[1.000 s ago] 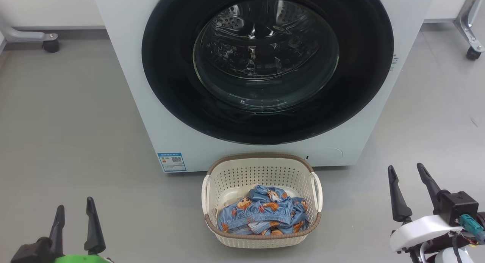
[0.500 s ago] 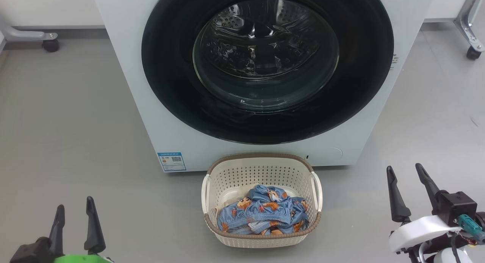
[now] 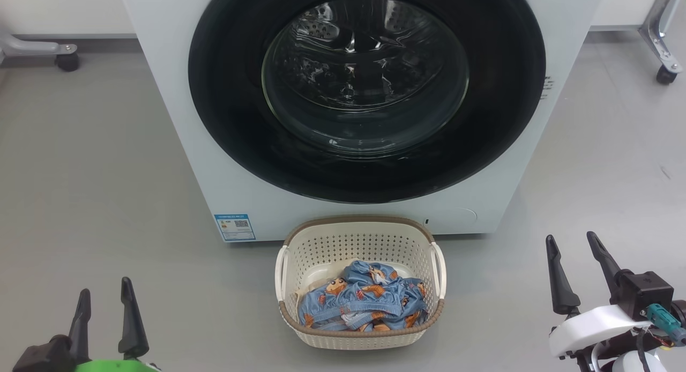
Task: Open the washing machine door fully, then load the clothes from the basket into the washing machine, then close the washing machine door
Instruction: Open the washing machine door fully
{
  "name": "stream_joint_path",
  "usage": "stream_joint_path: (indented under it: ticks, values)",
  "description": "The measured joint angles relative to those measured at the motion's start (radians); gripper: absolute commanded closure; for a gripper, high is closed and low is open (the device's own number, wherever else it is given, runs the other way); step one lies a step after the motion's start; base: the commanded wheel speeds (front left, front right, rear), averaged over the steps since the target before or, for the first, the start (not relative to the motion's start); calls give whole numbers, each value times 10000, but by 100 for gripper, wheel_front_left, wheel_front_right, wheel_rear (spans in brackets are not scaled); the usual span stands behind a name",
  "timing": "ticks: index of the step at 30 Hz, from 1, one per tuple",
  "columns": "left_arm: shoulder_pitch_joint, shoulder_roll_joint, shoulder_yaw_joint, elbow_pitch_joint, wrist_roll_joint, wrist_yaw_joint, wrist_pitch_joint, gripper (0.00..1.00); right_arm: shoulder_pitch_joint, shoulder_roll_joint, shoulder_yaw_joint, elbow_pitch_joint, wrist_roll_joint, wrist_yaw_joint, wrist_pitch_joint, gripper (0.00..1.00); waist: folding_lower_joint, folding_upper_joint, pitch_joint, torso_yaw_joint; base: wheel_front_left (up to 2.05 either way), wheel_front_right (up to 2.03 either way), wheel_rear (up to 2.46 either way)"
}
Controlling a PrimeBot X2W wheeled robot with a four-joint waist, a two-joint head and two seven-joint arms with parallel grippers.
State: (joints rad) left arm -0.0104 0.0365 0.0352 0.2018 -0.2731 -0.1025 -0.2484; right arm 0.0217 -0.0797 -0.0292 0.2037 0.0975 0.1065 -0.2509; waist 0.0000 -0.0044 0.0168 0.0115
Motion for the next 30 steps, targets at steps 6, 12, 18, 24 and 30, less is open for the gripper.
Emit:
stream_joint_path:
  ticks: [6,12,18,24,30]
  values:
    - [0,0,0,-6,-2,0,0,0,0,19,-21,8,0,71,0,0,0,0,28,-10,63,63,-126]
    - [0,0,2,-10,-67,0,0,0,0,44,-42,12,0,73,0,0,0,0,47,-11,77,77,-154]
    - [-1,-4,6,-25,-370,-2,0,0,-1,58,-54,13,-2,75,0,0,0,0,59,2,75,75,-150]
    - [-1,-6,-2,-23,-370,-2,0,0,-1,61,-81,15,-13,84,0,0,0,0,46,23,61,61,-121]
    - [-1,-6,0,-21,-370,-4,0,0,-2,65,-84,19,-15,86,0,0,0,0,12,33,45,45,-89]
